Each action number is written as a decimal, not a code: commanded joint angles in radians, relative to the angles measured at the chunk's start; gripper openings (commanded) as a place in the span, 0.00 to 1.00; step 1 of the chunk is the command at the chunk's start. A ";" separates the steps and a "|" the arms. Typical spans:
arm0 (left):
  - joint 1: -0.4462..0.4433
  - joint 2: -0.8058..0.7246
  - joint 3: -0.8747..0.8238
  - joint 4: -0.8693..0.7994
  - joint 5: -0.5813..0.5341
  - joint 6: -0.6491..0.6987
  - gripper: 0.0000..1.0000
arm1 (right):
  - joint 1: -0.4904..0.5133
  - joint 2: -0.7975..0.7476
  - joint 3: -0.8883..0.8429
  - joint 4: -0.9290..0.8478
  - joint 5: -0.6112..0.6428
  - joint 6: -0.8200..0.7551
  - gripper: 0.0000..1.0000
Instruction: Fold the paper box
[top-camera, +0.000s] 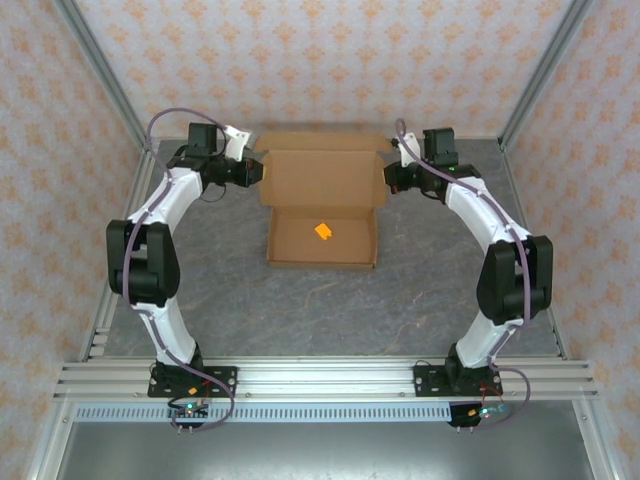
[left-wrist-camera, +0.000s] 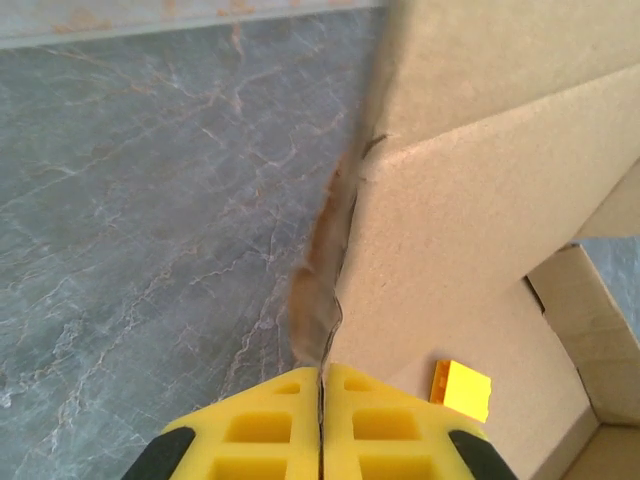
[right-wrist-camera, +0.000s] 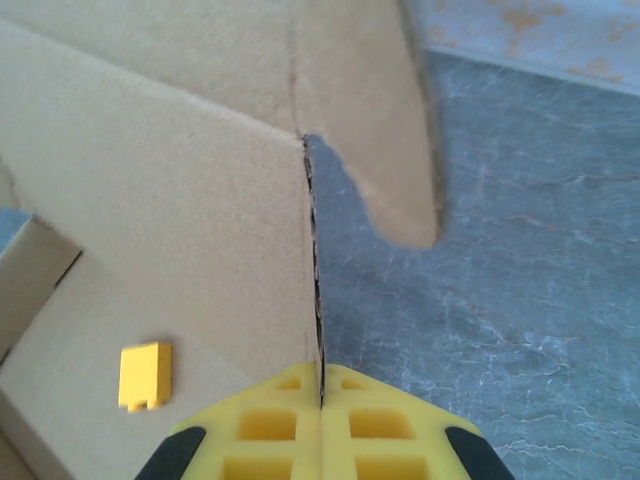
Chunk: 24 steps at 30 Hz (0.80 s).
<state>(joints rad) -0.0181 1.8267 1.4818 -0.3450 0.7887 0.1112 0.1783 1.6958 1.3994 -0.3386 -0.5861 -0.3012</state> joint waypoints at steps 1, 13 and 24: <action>-0.034 -0.106 -0.084 0.183 -0.163 -0.116 0.06 | 0.034 -0.071 -0.036 0.097 0.188 0.128 0.00; -0.134 -0.233 -0.354 0.509 -0.472 -0.245 0.06 | 0.153 -0.137 -0.211 0.371 0.448 0.264 0.00; -0.189 -0.291 -0.516 0.697 -0.637 -0.291 0.07 | 0.188 -0.165 -0.356 0.606 0.495 0.288 0.00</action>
<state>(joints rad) -0.1947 1.5940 0.9924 0.2478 0.2710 -0.1425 0.3569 1.5806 1.0626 0.1486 -0.1589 -0.0372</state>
